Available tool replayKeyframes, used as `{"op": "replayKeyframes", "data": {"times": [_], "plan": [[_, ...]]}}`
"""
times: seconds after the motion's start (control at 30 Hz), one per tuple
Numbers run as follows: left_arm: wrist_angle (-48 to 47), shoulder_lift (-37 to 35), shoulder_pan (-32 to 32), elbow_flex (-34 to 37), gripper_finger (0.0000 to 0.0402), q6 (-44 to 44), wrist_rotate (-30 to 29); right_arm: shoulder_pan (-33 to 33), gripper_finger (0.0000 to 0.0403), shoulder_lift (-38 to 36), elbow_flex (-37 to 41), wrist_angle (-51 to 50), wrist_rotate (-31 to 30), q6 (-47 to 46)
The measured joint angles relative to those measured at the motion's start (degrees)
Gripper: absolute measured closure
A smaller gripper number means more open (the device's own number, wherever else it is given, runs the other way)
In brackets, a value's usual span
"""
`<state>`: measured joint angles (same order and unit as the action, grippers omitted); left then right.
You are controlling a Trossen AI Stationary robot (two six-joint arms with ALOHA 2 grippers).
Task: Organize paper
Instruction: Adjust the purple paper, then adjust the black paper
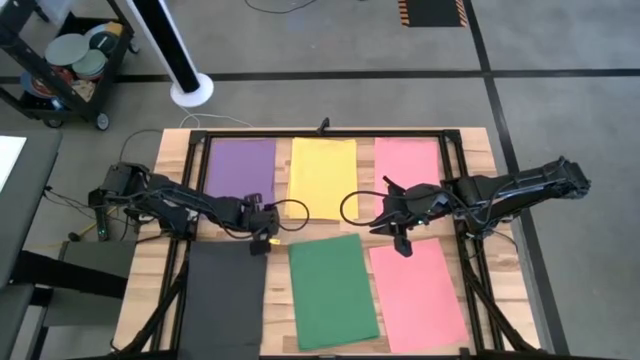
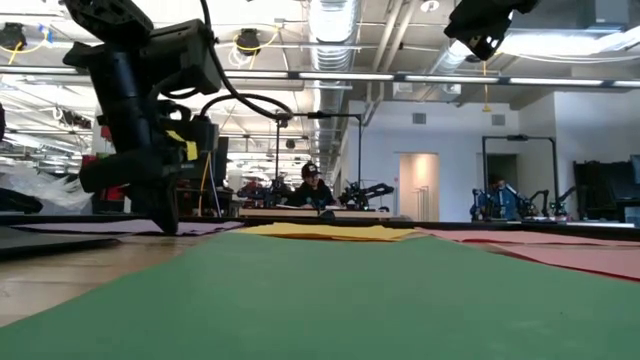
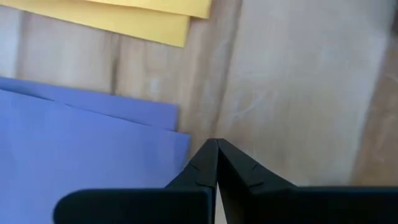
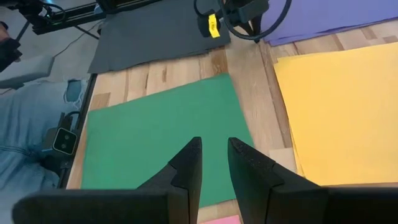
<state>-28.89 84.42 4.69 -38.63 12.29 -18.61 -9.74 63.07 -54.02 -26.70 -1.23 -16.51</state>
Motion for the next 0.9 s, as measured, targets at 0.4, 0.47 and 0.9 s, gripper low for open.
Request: {"op": "replayKeyframes", "data": {"times": [0.4, 0.47, 0.9], "plan": [[2.97, -0.07, 7.75, -2.65, 0.0401, -0.45, 17.33, 0.00, 0.0326, 0.00, 0.00, -0.32, -0.05, 0.01], [2.55, -0.07, 10.33, -3.20, 0.0401, 0.30, 20.08, 0.00, 0.0326, 0.00, 0.00, -0.31, -0.07, -0.01], [-10.25, -0.07, 28.64, -3.64, 0.0401, 21.42, 26.23, -0.42, 0.0326, 0.00, 0.00, -0.50, -0.46, -0.40]]}}
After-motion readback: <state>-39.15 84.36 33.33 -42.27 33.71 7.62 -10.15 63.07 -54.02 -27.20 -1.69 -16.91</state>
